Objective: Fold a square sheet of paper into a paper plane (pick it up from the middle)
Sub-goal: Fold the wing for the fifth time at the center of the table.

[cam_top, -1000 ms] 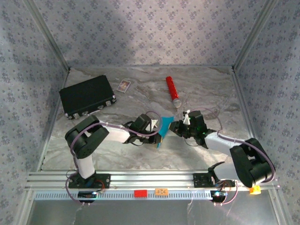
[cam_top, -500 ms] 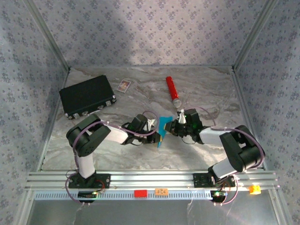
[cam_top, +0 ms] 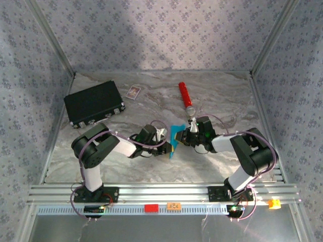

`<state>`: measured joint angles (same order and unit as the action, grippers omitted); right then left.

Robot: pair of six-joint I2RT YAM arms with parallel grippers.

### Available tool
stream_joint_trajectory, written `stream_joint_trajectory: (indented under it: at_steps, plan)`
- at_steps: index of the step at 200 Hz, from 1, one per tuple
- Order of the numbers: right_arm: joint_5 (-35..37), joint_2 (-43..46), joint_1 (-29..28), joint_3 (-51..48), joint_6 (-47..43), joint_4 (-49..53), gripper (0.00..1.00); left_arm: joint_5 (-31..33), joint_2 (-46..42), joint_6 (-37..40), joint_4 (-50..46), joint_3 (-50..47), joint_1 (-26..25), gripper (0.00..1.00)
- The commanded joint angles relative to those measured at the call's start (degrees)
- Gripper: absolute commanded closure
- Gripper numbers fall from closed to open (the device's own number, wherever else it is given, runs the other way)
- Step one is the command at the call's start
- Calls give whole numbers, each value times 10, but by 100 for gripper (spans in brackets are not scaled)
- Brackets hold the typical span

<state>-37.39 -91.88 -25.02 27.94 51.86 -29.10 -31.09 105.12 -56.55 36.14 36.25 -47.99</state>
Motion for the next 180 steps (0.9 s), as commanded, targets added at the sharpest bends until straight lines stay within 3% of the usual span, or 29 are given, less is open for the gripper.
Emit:
stream_joint_trajectory:
  at_steps: [1,180]
  plan:
    - [-14,-12,1,15,6,-14,83,6,4,-11,-22,-11,4,100]
    - [-34,-47,5,36,-23,-1,85,-26,39,-42,-59,11,21,100]
